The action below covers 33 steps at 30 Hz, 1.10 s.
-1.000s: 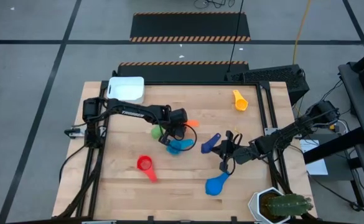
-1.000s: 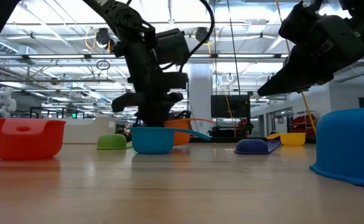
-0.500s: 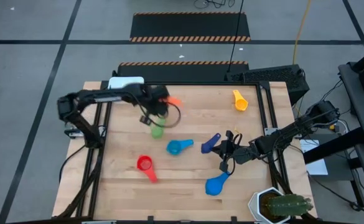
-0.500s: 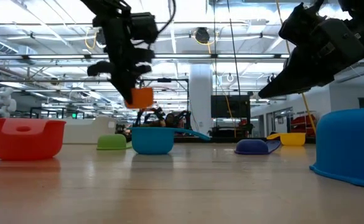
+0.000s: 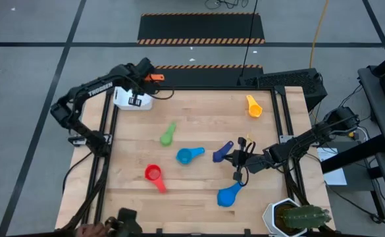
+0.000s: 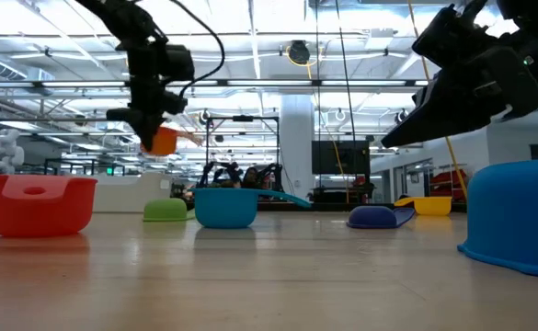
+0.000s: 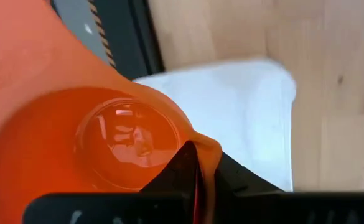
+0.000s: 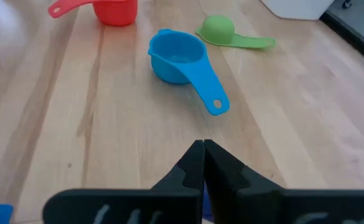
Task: Nest measuring cups in basket
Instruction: Put the orange measuring cup into the white bin
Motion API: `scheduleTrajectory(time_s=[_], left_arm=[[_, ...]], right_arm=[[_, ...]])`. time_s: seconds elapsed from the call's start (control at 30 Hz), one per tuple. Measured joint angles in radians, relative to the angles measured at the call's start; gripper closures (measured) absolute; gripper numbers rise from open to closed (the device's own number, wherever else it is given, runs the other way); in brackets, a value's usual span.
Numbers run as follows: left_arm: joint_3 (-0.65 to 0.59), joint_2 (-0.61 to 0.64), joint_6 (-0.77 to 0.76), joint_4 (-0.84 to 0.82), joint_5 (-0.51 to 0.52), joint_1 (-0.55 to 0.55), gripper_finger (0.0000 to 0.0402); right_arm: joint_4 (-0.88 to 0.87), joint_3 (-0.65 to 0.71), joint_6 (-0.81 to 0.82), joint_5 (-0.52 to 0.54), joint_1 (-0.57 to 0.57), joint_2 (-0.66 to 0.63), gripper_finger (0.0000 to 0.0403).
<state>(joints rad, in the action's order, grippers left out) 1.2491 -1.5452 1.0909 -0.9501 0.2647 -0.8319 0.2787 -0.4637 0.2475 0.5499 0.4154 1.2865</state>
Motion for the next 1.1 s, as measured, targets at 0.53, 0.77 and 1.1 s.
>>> scheduleTrajectory(time_s=[0.53,0.77,1.1], left_arm=[[-0.024,-0.021,0.031,-0.08,-0.03,-0.015,0.039],[-0.024,-0.07,-0.052,-0.087,-0.001,-0.012,0.0395],[-0.024,-0.223,-0.06,-0.03,-0.025,0.029,0.0395]], right_arm=[[-0.008,0.0,-0.022,-0.004,0.0,0.0,0.0403],[-0.008,0.0,-0.024,-0.004,0.005,0.0,0.0403],[-0.007,0.0,-0.03,-0.004,0.005,0.0,0.0403]])
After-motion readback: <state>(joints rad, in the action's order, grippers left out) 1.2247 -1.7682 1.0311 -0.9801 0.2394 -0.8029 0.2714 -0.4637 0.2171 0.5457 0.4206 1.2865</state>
